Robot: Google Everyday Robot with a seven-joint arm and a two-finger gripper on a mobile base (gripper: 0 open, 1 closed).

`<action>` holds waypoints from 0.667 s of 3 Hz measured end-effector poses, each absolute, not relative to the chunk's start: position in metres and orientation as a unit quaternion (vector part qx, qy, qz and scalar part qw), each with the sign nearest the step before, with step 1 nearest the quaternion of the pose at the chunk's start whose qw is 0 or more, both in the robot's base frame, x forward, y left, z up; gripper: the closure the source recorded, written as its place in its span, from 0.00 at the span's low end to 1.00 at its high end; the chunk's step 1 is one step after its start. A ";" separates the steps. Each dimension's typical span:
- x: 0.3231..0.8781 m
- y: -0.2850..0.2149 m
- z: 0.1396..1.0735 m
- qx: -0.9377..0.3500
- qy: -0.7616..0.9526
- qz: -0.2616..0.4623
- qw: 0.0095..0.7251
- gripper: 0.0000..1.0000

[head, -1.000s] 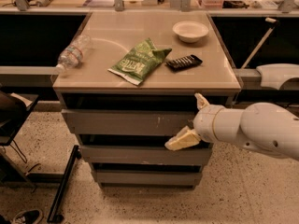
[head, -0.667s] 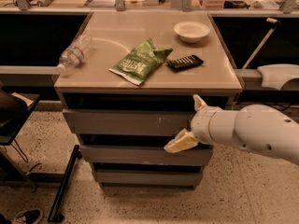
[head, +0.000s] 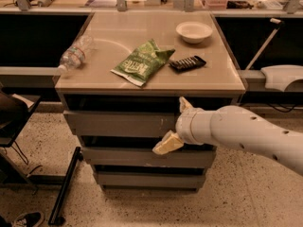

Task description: Open top drawer

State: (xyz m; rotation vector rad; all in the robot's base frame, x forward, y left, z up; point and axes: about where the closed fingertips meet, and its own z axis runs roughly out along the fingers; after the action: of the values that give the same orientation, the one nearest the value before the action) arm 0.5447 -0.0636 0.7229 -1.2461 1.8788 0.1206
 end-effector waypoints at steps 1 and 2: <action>0.545 -0.064 0.723 -0.499 0.752 0.048 0.428 0.00; 0.550 -0.061 0.713 -0.510 0.753 0.043 0.414 0.00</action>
Offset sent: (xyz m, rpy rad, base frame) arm 0.0175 0.0057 -0.0315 -0.0836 0.0481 0.0317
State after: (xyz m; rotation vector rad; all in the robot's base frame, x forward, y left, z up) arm 0.5505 -0.0609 0.7126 -1.2823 1.8918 0.1088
